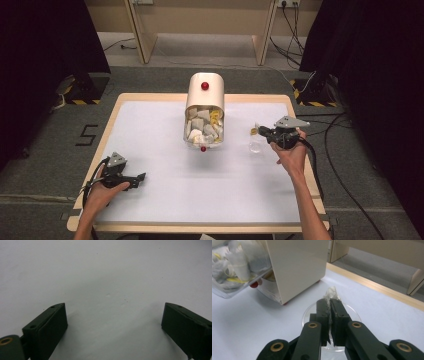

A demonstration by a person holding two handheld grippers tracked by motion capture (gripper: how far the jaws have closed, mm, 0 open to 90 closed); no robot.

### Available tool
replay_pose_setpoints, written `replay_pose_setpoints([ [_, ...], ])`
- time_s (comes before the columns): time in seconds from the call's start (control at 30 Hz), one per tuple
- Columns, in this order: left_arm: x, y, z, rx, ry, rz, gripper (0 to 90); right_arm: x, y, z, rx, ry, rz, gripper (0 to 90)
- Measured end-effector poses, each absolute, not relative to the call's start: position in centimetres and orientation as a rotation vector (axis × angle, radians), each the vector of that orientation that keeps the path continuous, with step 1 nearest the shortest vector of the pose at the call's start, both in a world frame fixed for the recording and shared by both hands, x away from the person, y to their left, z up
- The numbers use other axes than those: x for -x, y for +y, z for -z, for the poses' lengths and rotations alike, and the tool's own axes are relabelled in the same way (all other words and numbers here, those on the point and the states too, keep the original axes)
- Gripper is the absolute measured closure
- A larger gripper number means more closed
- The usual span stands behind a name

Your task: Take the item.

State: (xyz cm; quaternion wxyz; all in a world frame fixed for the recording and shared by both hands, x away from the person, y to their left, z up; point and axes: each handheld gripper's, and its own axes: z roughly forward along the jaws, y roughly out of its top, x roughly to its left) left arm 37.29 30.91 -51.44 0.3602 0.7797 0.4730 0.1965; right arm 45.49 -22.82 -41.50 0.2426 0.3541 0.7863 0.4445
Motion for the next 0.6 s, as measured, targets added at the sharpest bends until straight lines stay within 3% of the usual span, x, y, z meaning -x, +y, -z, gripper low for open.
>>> replay_pose_setpoints([
  [0.3,-37.3,30.9,51.4,-2.009,1.219,-0.506,5.6,-46.1,-22.4,42.7,-0.980,2.172,-1.175,82.4],
  [0.43,-37.3,30.9,51.4,-2.010,1.219,-0.507,5.6,-46.3,-22.4,42.8,-1.020,2.138,-1.197,60.8],
  [0.6,-37.3,30.9,51.4,-2.012,1.219,-0.505,5.6,-46.1,-22.7,41.7,-1.018,2.089,-1.272,42.7],
])
